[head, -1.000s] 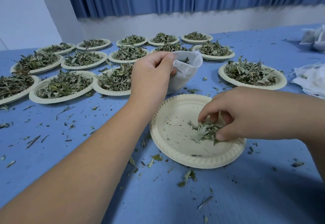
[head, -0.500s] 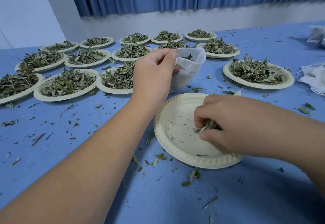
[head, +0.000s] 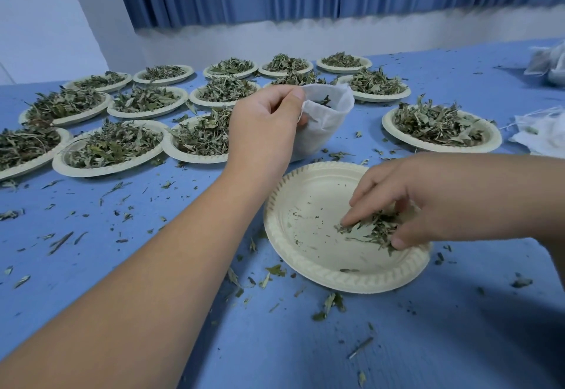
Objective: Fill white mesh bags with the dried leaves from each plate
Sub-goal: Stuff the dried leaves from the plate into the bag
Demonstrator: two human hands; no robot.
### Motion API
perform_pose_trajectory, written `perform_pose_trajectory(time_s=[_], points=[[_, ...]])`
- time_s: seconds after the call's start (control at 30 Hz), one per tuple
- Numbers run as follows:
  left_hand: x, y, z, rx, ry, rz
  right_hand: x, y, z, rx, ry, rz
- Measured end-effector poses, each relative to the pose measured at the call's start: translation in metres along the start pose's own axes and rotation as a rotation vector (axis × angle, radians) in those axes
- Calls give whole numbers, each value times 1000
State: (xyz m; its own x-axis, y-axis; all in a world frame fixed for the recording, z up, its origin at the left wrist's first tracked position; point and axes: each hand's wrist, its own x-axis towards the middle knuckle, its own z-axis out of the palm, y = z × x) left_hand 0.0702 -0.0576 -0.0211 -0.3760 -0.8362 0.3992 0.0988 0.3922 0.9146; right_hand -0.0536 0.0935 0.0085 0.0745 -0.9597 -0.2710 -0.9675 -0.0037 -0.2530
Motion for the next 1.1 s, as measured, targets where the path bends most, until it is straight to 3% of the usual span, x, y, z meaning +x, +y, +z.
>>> perform_pose_trajectory(time_s=[0.5,0.77,0.9,1.1], points=[[-1,2,-2,14,5,1,12,-24,9,-373,-9,38],[-2,2,-1,8,-8,13,13,-32,18,-404,142,17],[-2,1,-1,7,0,10,10,-27,18,-307,249,-42],[-4,3,3,27,4,6,10,-14,11,97,300,-25]])
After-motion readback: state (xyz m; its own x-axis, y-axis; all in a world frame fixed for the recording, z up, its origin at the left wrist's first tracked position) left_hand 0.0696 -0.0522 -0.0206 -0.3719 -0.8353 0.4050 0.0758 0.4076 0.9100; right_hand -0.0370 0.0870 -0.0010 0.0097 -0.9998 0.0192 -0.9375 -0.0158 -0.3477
